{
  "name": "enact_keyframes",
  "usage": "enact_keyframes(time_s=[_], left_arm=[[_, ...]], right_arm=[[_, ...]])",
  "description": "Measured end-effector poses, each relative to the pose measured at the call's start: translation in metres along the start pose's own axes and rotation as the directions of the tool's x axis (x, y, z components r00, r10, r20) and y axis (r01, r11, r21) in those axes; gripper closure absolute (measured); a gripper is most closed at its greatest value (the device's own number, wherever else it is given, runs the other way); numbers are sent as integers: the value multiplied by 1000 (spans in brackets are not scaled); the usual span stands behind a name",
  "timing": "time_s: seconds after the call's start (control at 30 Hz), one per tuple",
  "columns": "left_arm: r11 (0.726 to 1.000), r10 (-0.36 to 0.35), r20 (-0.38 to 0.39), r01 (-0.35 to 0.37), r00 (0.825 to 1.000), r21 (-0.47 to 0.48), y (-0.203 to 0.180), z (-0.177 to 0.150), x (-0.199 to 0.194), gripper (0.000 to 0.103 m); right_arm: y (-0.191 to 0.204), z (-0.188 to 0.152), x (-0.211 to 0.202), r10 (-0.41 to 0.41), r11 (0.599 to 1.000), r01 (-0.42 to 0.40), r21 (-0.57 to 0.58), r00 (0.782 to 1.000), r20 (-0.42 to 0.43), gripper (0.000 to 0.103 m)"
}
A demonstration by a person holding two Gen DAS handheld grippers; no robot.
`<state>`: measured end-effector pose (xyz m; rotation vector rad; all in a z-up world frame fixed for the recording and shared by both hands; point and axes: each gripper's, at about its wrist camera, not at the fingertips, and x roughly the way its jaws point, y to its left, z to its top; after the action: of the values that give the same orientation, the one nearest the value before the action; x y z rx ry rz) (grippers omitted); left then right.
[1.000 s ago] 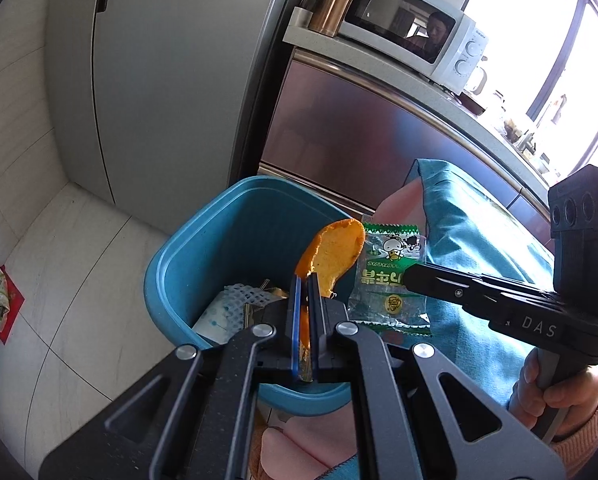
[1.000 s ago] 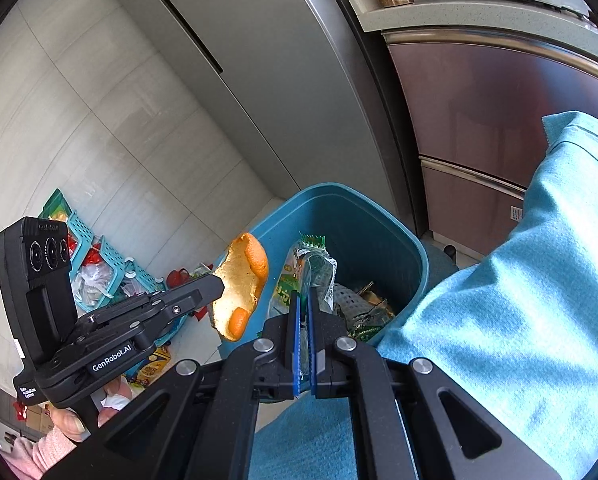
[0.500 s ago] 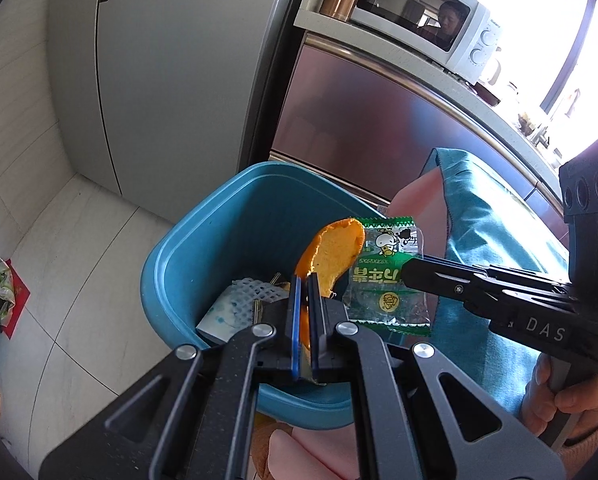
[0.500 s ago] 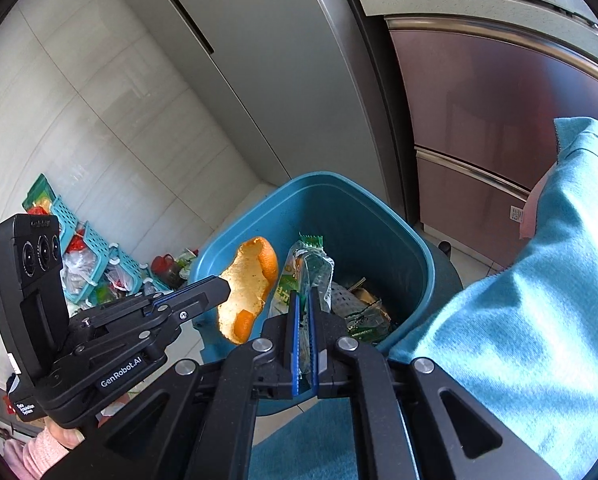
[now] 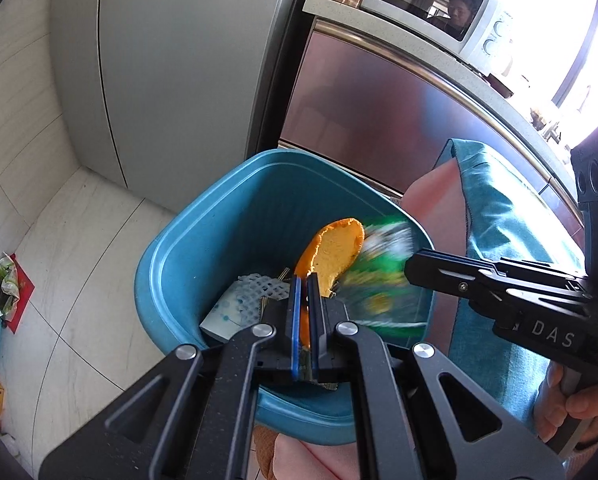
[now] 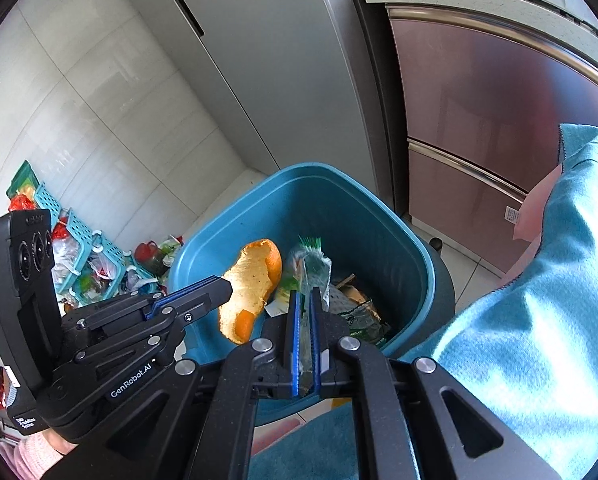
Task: Collect trash
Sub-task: 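Open both tools to drop the peel and packet into the bin, then move both open tools back over the white tissues on the table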
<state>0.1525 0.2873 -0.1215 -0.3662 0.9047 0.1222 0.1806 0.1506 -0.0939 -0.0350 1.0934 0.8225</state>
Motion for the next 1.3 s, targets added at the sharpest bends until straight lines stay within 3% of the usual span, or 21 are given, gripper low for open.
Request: enact_keyframes(time_s=[0.27, 0.43, 0.5, 0.57, 0.87, 1.03, 1.3], left_arm=[[1000, 6, 9, -6, 1000, 5, -2, -1, 1, 95], [999, 19, 48, -21, 999, 42, -11, -2, -15, 84], [998, 18, 71, -22, 997, 63, -17, -3, -25, 80], [996, 11, 95, -19, 995, 83, -24, -4, -36, 75], [979, -92, 183, 55, 979, 198, -79, -13, -84, 58], [944, -201, 164, 147, 966, 295, -124, -26, -97, 53], [840, -345, 23, 298, 938, 453, -214, -58, -87, 52]], right_arm=[[-1, -2, -2, 5, 1000, -5, 0, 1000, 2, 98], [-7, -9, -14, 23, 1000, -23, 5, 999, 37, 90], [-9, -14, -26, 28, 1000, -27, -4, 998, 64, 87], [-12, -20, -41, 35, 999, -34, -7, 995, 98, 76], [-41, -62, -131, 19, 1000, -18, -7, 962, 273, 61], [-69, -99, -182, -18, 999, 7, 32, 935, 355, 54], [-126, -168, -249, -177, 969, 84, 233, 894, 413, 54]])
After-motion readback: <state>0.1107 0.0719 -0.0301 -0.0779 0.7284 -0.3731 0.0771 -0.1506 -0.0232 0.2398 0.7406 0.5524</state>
